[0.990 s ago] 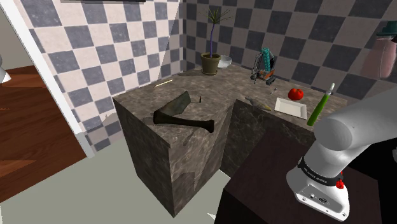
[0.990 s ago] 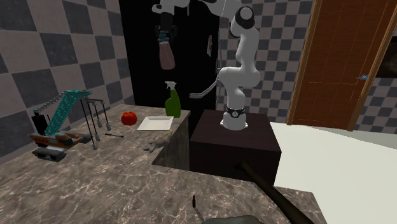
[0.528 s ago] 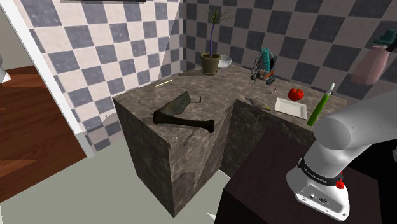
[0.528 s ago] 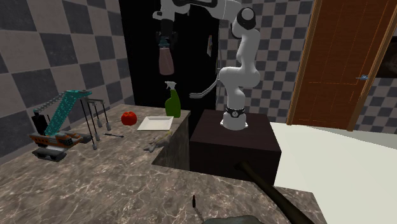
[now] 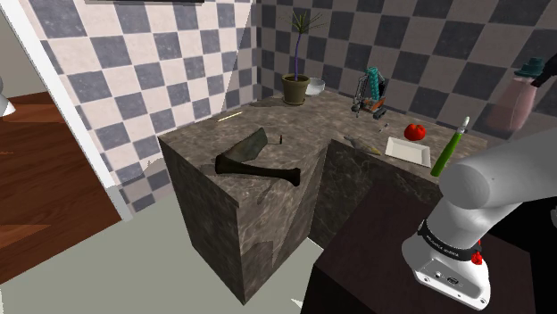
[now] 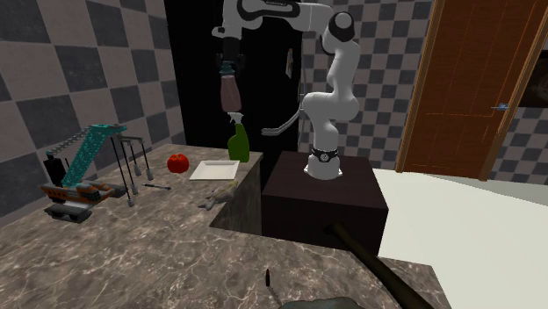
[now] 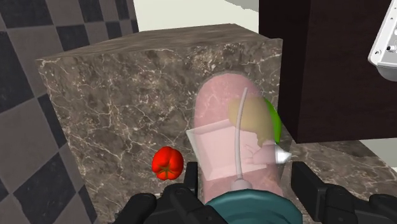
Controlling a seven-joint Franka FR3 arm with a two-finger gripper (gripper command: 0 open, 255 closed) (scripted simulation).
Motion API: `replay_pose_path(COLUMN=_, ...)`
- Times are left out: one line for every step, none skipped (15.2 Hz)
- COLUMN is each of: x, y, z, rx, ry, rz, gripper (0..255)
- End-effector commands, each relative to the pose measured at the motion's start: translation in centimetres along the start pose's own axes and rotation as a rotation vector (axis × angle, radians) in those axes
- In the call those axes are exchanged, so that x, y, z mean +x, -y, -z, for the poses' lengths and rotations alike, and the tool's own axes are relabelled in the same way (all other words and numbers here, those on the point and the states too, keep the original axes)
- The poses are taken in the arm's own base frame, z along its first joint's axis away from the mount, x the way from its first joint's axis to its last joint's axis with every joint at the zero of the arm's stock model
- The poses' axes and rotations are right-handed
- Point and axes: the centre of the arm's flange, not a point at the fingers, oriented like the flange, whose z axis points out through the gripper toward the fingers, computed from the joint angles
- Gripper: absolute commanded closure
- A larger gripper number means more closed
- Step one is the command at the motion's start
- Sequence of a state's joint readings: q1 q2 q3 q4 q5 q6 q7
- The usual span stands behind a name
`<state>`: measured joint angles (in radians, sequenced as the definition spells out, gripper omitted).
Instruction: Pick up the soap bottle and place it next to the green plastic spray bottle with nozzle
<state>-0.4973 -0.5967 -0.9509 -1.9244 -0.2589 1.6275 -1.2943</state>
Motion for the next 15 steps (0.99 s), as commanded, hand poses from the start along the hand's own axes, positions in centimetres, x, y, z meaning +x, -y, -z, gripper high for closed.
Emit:
replay_pose_path(x=-0.2, y=0.0, z=-1.1, rx=-0.001, ry=0.000, rz=0.000, gripper=255)
replay_pose_path(x=-0.3, y=0.0, z=-1.6, rx=-0.001, ry=0.000, rz=0.000, gripper=255)
replay_pose_path(x=-0.4, y=0.0, z=-2.1, rx=-0.001, ry=0.000, rz=0.000, gripper=255)
replay_pose_path(x=-0.5, y=0.0, z=-2.6, rx=-0.001, ry=0.000, rz=0.000, gripper=255)
replay_pose_path(x=-0.6, y=0.0, z=-3.1, rx=-0.001, ry=0.000, rz=0.000, gripper=255)
replay_pose_path(x=-0.8, y=0.0, z=-3.6, rx=-0.001, ry=0.000, rz=0.000, gripper=255)
replay_pose_path(x=-0.9, y=0.0, z=-4.1, rx=-0.001, ry=0.000, rz=0.000, gripper=255)
replay_pose_path(x=-1.0, y=0.1, z=-4.6, rx=-0.001, ry=0.000, rz=0.000, gripper=255)
replay_pose_path(x=-1.1, y=0.1, z=-5.2, rx=-0.001, ry=0.000, rz=0.000, gripper=255)
replay_pose_path(x=-1.2, y=0.1, z=-5.7, rx=-0.001, ry=0.000, rz=0.000, gripper=255)
replay_pose_path(x=-1.4, y=0.1, z=-6.2, rx=-0.001, ry=0.000, rz=0.000, gripper=255)
replay_pose_path(x=-1.5, y=0.1, z=-6.7, rx=-0.001, ry=0.000, rz=0.000, gripper=255)
replay_pose_path(x=-1.6, y=0.1, z=-7.2, rx=-0.001, ry=0.000, rz=0.000, gripper=255)
replay_pose_path(x=-1.7, y=0.1, z=-7.7, rx=-0.001, ry=0.000, rz=0.000, gripper=255)
replay_pose_path(x=-1.8, y=0.1, z=-8.2, rx=-0.001, ry=0.000, rz=0.000, gripper=255)
